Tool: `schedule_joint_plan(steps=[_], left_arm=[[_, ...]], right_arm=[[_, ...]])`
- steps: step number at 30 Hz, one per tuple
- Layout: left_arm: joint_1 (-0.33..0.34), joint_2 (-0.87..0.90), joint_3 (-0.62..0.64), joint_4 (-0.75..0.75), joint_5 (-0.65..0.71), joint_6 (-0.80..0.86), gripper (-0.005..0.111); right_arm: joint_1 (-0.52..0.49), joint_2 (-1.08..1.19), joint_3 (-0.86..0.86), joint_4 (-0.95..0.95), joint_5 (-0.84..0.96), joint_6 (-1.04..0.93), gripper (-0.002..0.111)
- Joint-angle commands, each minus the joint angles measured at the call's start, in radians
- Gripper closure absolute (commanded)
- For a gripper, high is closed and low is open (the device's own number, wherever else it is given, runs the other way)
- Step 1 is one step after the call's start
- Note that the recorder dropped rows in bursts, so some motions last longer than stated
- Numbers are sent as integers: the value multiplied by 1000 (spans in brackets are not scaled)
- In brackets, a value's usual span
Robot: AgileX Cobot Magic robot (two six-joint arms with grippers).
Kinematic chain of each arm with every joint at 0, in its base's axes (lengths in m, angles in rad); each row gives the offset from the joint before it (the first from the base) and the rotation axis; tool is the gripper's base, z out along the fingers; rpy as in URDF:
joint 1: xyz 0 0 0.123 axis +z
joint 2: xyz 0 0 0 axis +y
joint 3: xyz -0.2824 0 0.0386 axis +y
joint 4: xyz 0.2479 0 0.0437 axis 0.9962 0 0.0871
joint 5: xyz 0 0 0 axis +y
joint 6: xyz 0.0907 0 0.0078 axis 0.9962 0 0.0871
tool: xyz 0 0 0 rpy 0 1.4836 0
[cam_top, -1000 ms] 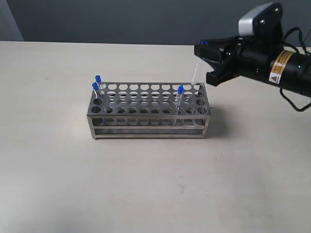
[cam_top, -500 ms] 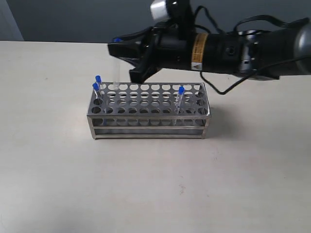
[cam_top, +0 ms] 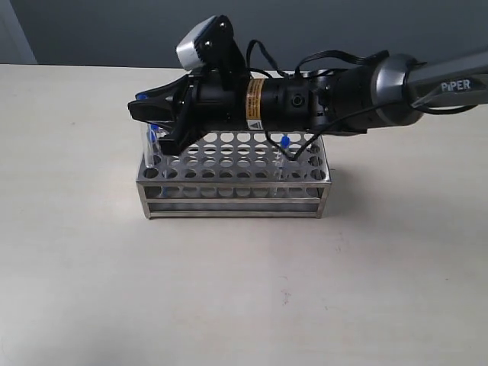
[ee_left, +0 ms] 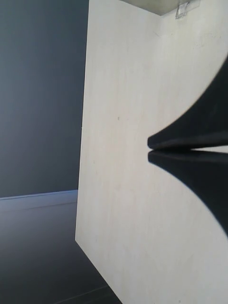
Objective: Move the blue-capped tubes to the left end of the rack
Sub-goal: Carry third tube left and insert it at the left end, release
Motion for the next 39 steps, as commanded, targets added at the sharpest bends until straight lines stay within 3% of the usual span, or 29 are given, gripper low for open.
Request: schedule_joint_plan(steps=[1,27,36,39], left_arm=[[-7,-4,3,-3,-3,-2,106],[-7,-4,3,-3,-3,-2,106],[-7,-4,3,-3,-3,-2,106],[-7,-4,3,-3,-3,-2,106]], right_arm=[[0,41,-49,4,6,1,109],[0,86,-84,-63,94,103,109],[0,86,-84,-176,94,184,109],[0,86,-84,-179,92,184,98]])
